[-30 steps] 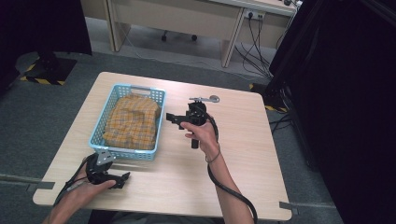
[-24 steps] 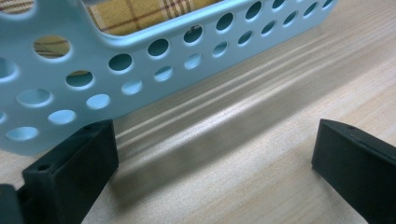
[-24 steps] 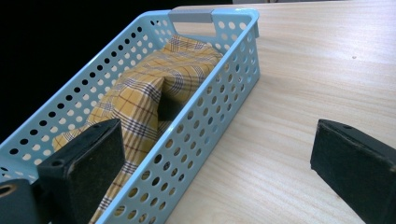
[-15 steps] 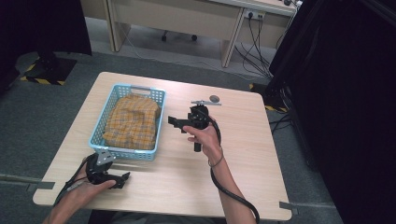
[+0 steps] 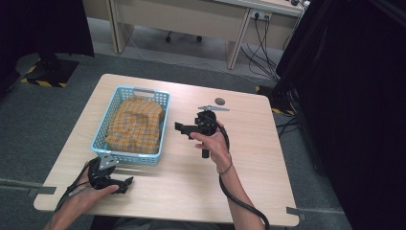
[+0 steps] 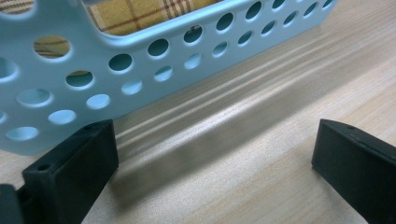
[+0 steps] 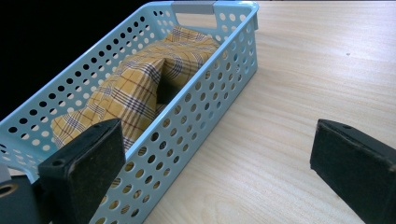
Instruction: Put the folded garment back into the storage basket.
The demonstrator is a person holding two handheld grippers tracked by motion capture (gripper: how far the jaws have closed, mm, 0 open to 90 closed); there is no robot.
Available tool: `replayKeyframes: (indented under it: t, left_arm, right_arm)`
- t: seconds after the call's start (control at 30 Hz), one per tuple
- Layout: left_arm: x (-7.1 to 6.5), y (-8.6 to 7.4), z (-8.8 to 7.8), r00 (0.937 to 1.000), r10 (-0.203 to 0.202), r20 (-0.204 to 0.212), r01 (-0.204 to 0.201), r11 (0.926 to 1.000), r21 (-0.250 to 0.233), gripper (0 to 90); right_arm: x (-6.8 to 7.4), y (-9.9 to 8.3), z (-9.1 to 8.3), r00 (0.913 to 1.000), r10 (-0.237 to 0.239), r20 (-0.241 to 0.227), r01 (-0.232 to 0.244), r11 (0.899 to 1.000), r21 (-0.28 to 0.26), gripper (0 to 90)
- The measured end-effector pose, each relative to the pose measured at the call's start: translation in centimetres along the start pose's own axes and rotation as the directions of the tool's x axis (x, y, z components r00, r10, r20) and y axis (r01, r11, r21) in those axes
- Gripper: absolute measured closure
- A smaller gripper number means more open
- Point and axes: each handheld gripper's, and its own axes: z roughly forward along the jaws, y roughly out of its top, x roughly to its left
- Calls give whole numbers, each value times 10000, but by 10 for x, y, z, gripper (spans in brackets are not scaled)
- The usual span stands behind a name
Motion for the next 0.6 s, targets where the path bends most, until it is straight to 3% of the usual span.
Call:
replayKeyframes:
  t: [0.6]
  left_arm:
    - [0, 0, 0, 10000, 13, -1, -13, 10000, 9, 0]
  right_arm:
    - [-8, -18, 0, 9999, -96, 50, 95, 9999, 129, 39]
